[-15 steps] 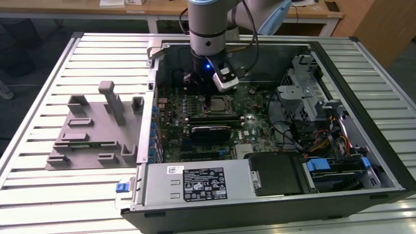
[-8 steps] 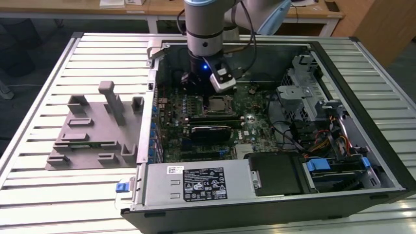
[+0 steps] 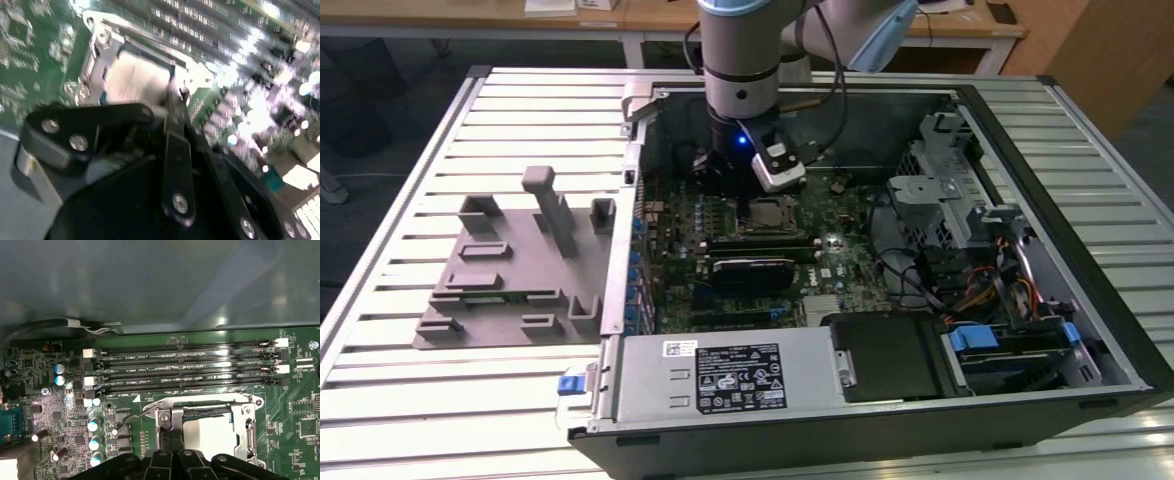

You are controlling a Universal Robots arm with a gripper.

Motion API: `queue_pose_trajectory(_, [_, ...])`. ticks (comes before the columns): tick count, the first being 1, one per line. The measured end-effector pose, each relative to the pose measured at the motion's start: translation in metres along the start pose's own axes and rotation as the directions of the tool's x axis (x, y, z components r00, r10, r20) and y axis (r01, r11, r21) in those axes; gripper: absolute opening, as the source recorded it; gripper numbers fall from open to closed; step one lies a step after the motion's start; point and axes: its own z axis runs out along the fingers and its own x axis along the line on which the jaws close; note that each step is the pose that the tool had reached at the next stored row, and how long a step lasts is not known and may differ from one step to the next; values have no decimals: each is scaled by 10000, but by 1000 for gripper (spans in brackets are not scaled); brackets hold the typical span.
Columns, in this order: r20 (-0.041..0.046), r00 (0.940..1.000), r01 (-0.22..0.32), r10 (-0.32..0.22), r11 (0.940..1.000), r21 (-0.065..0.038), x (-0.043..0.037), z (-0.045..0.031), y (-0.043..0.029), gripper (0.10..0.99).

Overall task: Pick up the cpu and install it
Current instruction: 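Close the cpu cover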

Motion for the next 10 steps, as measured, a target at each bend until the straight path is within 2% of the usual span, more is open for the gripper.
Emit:
queue_pose_trajectory(6, [-7, 10000, 2, -2, 10000, -6, -63, 2, 0, 106])
queue_pose_trajectory(10, [-10, 10000, 0, 0, 10000, -16, -69, -7, 1, 106])
